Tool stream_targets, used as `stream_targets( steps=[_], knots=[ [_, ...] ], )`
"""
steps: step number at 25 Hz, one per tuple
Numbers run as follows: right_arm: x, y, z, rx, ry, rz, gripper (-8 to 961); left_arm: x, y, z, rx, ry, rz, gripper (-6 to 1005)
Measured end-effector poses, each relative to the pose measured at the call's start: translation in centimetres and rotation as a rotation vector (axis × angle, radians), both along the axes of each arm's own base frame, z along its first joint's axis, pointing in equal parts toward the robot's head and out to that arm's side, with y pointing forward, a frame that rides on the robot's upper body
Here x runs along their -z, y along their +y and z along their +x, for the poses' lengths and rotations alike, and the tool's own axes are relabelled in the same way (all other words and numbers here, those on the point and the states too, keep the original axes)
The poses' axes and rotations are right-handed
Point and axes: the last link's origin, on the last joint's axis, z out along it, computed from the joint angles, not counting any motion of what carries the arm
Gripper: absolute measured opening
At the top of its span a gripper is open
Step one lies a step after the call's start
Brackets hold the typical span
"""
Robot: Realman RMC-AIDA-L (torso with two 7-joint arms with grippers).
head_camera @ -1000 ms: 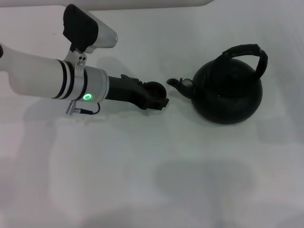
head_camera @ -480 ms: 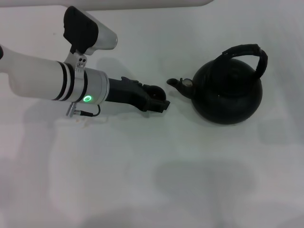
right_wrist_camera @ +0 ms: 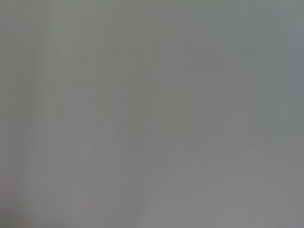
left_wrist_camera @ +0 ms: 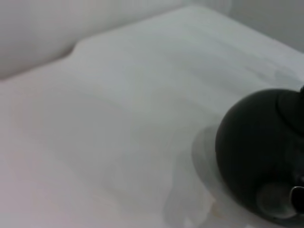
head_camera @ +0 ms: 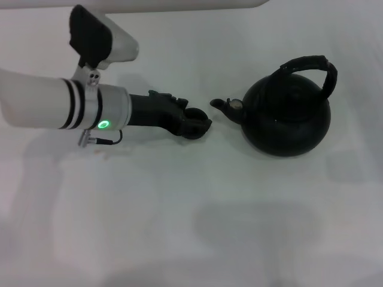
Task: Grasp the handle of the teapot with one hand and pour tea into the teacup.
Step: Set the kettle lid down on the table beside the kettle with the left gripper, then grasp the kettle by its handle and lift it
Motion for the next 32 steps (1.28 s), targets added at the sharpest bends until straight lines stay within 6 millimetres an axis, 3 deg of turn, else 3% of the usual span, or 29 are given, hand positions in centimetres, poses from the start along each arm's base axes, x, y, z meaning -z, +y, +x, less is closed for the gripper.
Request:
stream_targets(
  steps=[15,23,24,32],
  knots=[
    [-0.1,-0.1,0.1,0.001,-0.006,-0.001,738,-3.4,-2.6,-1.0,0.142,-0.185,0.229,785],
    [-0.6,-2.5,0.8,-0.017,-0.033,-0.015,739,-5.7,-4.5,-4.7,0.130,-0.300,0.440,786],
    [-0.8,-3.0,0.8,-0.021,-0.041,-0.019,739,-6.7,-5.4,-6.3,0.137,-0.346,0.533,786],
    [-2.2,-6.0,0.5,-0.061,0.004,-0.162,739,-7.9,-8.3,-9.8,0.103,-0.398,0.728,780]
  ],
)
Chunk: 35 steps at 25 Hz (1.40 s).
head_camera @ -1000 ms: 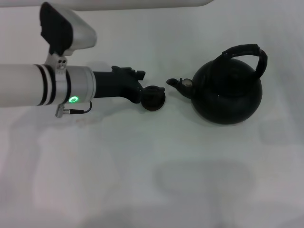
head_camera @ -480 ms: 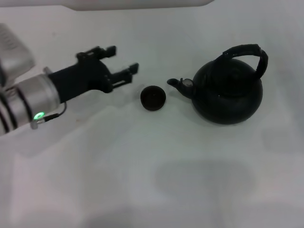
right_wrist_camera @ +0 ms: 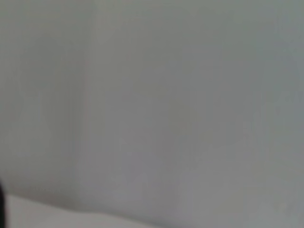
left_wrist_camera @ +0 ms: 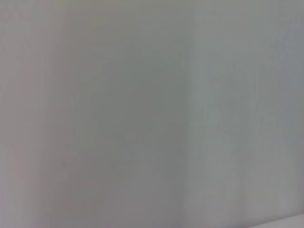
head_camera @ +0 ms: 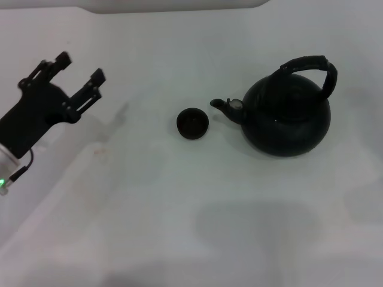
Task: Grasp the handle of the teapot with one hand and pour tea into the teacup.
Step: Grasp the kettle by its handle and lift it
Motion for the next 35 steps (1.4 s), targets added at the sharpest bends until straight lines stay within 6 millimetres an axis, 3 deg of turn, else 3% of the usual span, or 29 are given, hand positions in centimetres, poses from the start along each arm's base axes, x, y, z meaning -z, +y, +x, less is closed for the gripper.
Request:
stream_targets(
  steps=[4,9,19,35],
  knots=[
    [0.0,-0.4,-1.2,-0.012,-0.069,-0.122,739,0.0,-1.3,-1.1,-0.023,0.007,0.044,775],
    [2.2,0.3,-3.1,-0.018,-0.098,-0.258,738,-0.3,-3.0,-2.4,-0.065,0.016,0.111,775],
    [4.5,1.9,-6.7,-0.079,-0.100,-0.339,738,-1.3,-5.9,-4.7,-0.153,0.015,0.212,774],
    [7.0,5.7,-9.9,-0.145,-0.121,-0.378,736,-1.4,-6.9,-5.3,-0.188,0.010,0.218,774]
  ],
)
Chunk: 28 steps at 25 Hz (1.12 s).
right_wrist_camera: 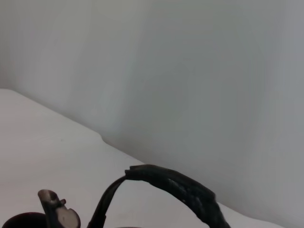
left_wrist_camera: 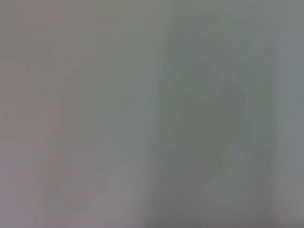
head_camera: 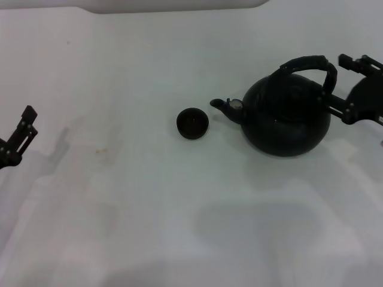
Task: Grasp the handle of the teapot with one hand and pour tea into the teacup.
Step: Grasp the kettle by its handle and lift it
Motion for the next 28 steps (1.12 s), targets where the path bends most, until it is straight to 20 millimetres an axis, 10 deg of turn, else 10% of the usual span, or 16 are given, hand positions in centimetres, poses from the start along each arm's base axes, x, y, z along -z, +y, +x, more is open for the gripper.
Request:
stream_targets(
  steps=[12,28],
  knots=[
    [0.3,1.0,-0.1,0.013,-0.024,0.007,734,-0.2,0.3,-0.3,-0.021,0.003,0.009,773],
    [-0.4,1.4,0.1,0.010,-0.035,0.028,246,-0.4,1.6,-0.7,-0.050,0.012,0.016,771]
  ],
)
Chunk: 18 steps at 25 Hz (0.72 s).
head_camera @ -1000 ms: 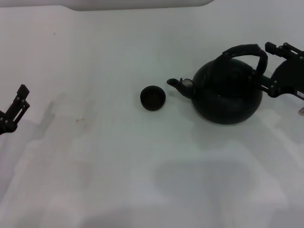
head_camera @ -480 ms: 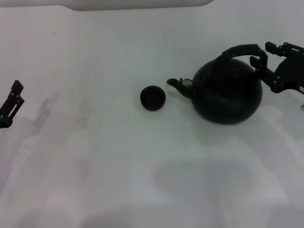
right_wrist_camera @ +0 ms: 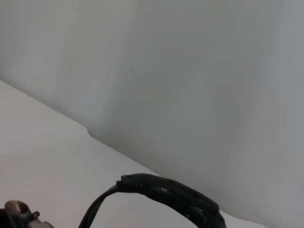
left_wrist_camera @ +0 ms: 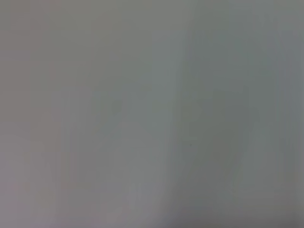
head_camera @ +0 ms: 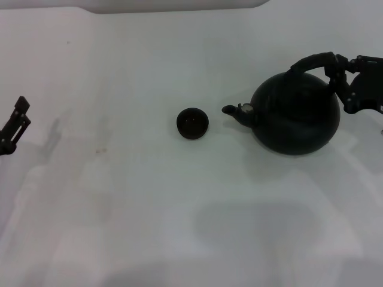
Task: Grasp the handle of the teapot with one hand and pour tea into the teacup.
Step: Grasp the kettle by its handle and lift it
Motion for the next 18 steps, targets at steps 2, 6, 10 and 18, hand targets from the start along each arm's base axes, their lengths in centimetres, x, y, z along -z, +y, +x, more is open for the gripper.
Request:
stream_targets(
  steps=[2,6,10,18],
  knots=[
    [0.1,0.1,-0.2,-0.005,0.001,-0.003,216,0.0,0.1,0.0,0.000,0.001,0.000,772],
    [0.3,0.4,-0.5,-0.017,-0.002,-0.004,177,0.0,0.2,0.0,0.000,0.000,0.001,772],
    [0.4,0.5,-0.9,-0.070,-0.021,0.029,155,-0.1,0.1,0.0,-0.003,-0.003,0.009,771],
    [0.6,0.6,-2.5,-0.126,0.016,0.060,131,0.1,-0.6,0.0,-0.008,-0.018,0.013,770]
  ],
)
